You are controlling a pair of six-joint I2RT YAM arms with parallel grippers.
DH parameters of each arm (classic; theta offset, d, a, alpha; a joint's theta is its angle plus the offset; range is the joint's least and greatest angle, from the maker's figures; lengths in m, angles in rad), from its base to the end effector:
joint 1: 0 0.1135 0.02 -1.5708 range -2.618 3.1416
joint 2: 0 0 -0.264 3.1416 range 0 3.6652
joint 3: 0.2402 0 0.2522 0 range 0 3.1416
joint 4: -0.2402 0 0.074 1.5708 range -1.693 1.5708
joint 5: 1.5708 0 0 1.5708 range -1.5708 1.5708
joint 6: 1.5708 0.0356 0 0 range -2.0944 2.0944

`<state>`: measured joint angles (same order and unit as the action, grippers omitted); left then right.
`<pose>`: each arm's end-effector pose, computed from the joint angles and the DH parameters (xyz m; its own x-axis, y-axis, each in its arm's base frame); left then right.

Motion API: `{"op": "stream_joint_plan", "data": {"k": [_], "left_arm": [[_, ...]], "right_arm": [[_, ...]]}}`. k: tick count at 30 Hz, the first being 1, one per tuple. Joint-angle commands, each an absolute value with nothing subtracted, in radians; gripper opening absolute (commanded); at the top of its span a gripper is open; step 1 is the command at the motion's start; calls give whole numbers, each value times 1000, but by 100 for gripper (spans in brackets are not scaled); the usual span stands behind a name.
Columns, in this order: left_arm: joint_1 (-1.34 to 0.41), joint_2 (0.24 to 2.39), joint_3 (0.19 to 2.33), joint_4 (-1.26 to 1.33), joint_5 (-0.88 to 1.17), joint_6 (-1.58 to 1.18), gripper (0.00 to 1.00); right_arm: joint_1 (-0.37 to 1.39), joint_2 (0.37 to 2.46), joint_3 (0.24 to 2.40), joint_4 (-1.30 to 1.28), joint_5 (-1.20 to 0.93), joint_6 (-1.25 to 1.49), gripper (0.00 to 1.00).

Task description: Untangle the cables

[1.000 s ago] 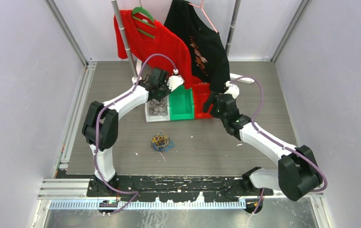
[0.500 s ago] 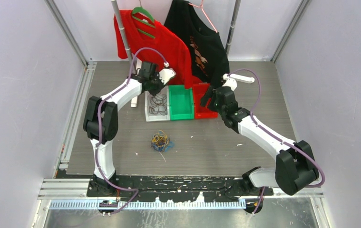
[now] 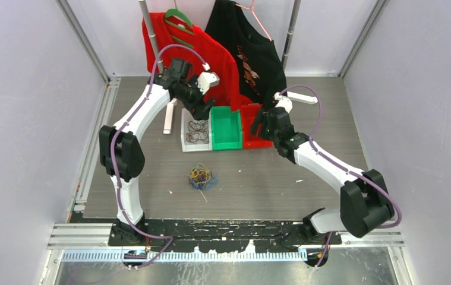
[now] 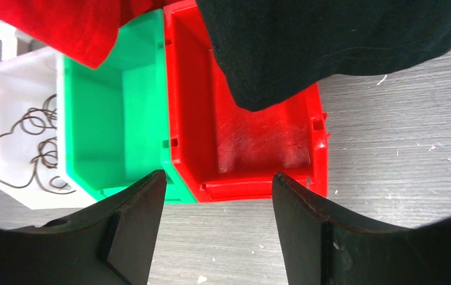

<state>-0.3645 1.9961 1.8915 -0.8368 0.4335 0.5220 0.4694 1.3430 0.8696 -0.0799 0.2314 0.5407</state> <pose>0.4071 -0.1713 0.3021 -0.3782 0.6286 -0.6796 0.8573 0.5149 -0.0008 0.2696 0.1276 0.2553 -0.5389 0.2885 -0.7915 0.0130 0.9423 0.3346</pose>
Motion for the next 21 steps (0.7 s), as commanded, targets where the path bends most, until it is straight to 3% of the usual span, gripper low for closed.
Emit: {"op": "stream_joint_plan", "data": {"k": [1,3,7,10,16,21], "left_arm": [[-352,1918,1942,-958,504,479,99],[-345,1903,1932,-982,493,481,99],[-314,1826,1801,-983,505,497,89],[-312,1741,1616,-863,456,496,68],[-326,1666,1394,-643,361,476,42],[-333,1708,1393,-573,356,451,34]], "right_arm": [[466,1417,922,6,259,500,71],[468,1456,934,34,253,506,71],[470,1525,964,58,247,492,70],[469,1562,974,85,243,485,70],[473,1622,964,142,218,520,65],[499,1647,958,167,215,549,63]]}}
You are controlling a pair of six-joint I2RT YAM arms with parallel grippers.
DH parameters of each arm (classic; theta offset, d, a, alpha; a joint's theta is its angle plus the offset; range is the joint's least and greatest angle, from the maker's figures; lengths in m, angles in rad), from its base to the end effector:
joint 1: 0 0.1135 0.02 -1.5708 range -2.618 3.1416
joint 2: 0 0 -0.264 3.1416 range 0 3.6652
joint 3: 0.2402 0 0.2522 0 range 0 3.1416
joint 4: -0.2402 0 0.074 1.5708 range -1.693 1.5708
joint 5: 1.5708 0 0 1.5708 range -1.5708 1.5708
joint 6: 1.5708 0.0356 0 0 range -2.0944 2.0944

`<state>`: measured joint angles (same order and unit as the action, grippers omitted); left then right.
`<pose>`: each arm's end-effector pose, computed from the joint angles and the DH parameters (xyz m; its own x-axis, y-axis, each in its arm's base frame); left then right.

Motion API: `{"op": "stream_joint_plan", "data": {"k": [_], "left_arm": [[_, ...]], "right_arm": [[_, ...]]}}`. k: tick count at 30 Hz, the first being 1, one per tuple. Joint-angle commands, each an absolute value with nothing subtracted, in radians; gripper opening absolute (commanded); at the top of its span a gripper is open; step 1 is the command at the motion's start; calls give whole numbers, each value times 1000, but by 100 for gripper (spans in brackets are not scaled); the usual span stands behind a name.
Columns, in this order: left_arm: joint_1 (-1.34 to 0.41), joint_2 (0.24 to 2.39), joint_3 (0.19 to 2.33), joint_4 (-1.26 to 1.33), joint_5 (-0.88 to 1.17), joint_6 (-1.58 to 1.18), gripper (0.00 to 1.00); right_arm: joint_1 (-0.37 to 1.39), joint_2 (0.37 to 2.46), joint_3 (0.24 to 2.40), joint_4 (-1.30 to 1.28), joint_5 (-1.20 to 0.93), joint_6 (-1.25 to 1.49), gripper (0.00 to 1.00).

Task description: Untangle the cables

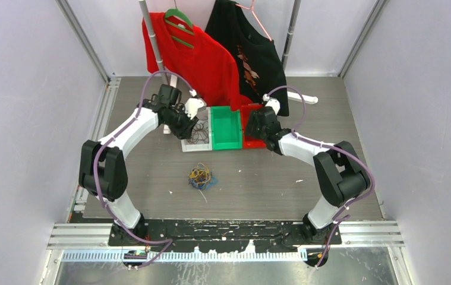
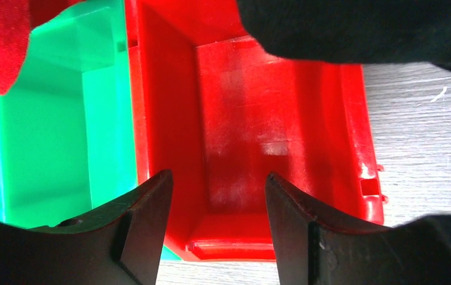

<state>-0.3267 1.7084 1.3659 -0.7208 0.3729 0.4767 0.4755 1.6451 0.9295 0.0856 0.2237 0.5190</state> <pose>0.3360 -0.1276 0.2556 -0.5214 0.6278 -0.5779 0.7944 0.6045 -0.0599 0.3163 0.1540 0.1973 -0.5972 0.2365 -0.7665 0.0106 0.9578 0.2873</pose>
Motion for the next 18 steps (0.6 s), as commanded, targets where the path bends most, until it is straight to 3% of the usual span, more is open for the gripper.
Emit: {"op": "stream_joint_plan", "data": {"k": [1,18], "left_arm": [[-335,1719,1404,-574,361,444,33],[-351,1765,1410,-506,286,466,27]], "right_arm": [[508,1650,955,171,216,554,63],[603,1594,888,110,364,578,54]]}}
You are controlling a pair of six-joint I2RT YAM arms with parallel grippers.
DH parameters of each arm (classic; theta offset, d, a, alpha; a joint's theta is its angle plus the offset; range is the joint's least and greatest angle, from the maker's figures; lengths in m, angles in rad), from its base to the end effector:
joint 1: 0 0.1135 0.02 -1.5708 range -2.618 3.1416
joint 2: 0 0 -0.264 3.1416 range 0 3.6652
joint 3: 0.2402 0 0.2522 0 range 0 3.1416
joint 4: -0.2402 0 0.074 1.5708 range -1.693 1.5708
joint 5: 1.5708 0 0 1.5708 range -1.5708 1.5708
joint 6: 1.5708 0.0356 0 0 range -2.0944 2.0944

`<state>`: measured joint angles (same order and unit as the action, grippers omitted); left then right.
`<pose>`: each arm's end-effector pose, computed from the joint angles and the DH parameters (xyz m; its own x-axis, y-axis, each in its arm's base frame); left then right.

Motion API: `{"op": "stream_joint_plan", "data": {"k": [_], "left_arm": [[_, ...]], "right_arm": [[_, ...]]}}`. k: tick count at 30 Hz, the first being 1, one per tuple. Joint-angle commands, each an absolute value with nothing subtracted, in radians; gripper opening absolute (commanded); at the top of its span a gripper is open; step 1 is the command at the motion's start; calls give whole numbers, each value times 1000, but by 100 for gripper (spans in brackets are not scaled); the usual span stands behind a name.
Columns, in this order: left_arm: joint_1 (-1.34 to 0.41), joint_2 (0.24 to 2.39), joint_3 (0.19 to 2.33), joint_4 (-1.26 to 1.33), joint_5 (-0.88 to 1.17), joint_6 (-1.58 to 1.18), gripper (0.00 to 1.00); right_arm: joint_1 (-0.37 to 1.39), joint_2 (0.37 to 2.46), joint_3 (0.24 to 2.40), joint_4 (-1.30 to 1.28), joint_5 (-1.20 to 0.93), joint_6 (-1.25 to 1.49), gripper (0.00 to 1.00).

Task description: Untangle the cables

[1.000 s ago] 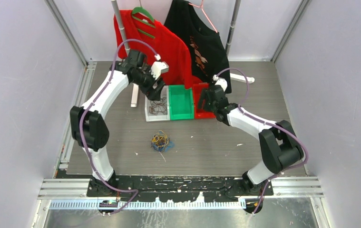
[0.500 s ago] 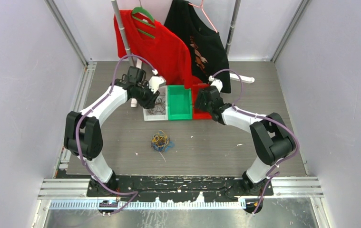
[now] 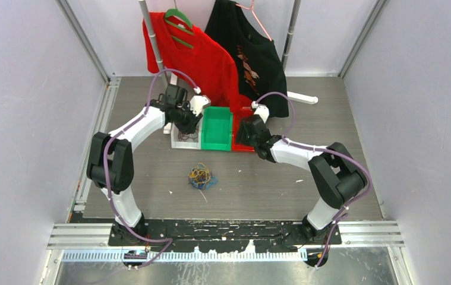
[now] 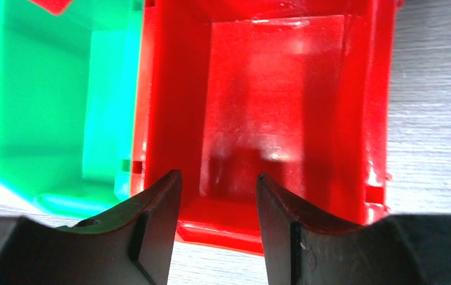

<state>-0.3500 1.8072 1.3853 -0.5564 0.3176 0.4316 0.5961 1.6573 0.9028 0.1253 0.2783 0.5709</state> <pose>0.3626 -0.1442 0.2351 -0.5030 0.6067 -0.6156 0.7707 0.6372 -0.0017 0.2950 0.1883 0.1888 -0.6021 0.2194 -0.7677 -0.0364 0.9530 0.3009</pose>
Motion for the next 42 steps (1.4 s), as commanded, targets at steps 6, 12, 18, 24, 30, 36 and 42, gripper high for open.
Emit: {"op": "stream_joint_plan", "data": {"k": [6,12,18,24,30,36,42], "left_arm": [[-350,1699,1407,-526,333,493,61],[-323,1639,1502,-638,395,459,100],[-311,1559,1576,-795,460,452,99],[-310,1465,1507,-964,571,467,100],[-310,1382,1325,-1023,675,511,90],[-361,1355,1196,-1022,725,520,73],[-440,1324,1063,-944,639,506,77]], "right_arm": [[600,1525,866,33,375,564,54],[597,1489,892,-80,411,526,55],[598,1421,889,-138,421,494,57],[648,1311,945,-304,395,466,82],[685,1134,1020,-565,413,570,100],[672,1119,936,-545,30,679,100],[672,1121,873,-517,125,702,87]]}}
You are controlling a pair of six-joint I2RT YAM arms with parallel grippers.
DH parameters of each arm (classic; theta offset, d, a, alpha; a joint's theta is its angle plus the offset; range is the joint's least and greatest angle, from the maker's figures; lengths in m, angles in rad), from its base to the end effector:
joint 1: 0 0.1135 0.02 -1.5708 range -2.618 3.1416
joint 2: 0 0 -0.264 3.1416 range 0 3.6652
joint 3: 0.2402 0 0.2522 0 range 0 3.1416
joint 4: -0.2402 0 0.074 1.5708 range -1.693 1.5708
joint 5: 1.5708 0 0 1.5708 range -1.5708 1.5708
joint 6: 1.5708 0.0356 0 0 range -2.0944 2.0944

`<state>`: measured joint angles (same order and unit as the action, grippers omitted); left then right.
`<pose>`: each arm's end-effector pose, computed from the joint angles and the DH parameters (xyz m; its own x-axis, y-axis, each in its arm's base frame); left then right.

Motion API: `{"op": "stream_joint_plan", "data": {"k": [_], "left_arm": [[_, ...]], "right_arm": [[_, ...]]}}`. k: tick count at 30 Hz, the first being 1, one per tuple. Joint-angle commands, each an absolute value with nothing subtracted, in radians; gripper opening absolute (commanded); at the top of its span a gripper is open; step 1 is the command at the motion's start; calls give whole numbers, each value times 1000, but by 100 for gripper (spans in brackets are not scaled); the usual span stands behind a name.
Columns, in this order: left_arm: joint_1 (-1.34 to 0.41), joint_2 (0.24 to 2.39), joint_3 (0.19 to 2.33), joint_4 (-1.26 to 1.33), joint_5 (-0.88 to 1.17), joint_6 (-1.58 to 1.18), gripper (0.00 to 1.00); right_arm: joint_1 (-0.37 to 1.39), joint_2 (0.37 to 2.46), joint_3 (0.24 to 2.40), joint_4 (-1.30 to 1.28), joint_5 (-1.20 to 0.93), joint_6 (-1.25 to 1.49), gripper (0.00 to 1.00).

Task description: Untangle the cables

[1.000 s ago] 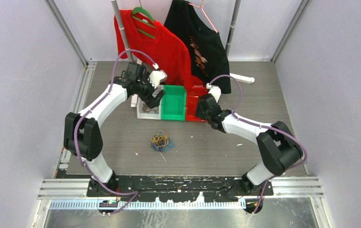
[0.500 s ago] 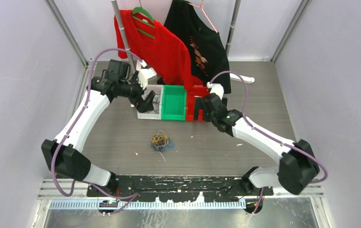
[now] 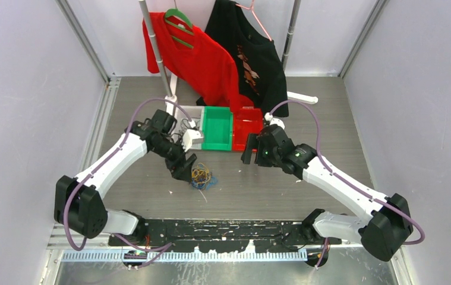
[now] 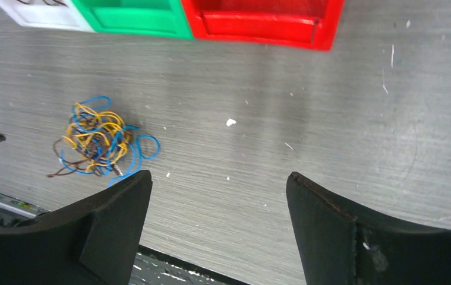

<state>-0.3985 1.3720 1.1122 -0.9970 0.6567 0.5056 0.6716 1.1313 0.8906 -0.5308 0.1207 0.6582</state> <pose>0.2234 -0.1177 0.2702 -0.5339 0.6410 -0.5515 0.8455 0.3958 -0.3584 0.1892 0.1449 0.2761 -0.7683 0.1650 -0.6185 -0.1013 0.9226 0.3721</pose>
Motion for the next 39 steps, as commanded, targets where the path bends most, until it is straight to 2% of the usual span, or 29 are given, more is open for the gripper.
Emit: {"op": "stream_joint_plan", "data": {"k": [1,4,9,15,24,29,33,39], "left_arm": [[-449,1324,1048,-933,623,505,77],[-476,1327,1005,-881,557,501,76],[-486,1362,978,-801,527,488,65],[-489,1396,971,-755,519,463,56],[-497,1398,929,-726,522,447,25],[-497,1375,928,-729,531,437,19],[-497,1361,964,-743,505,423,0],[-497,1318,1064,-834,482,413,0]], "right_arm": [[672,1113,863,-500,138,708,84],[672,1081,832,-449,160,724,76],[671,1085,823,-411,173,726,66],[672,1090,837,-378,210,738,62],[672,1089,829,-327,268,753,56],[671,1094,836,-316,272,748,56],[672,1105,846,-315,267,750,54],[680,1111,843,-283,249,748,52]]}}
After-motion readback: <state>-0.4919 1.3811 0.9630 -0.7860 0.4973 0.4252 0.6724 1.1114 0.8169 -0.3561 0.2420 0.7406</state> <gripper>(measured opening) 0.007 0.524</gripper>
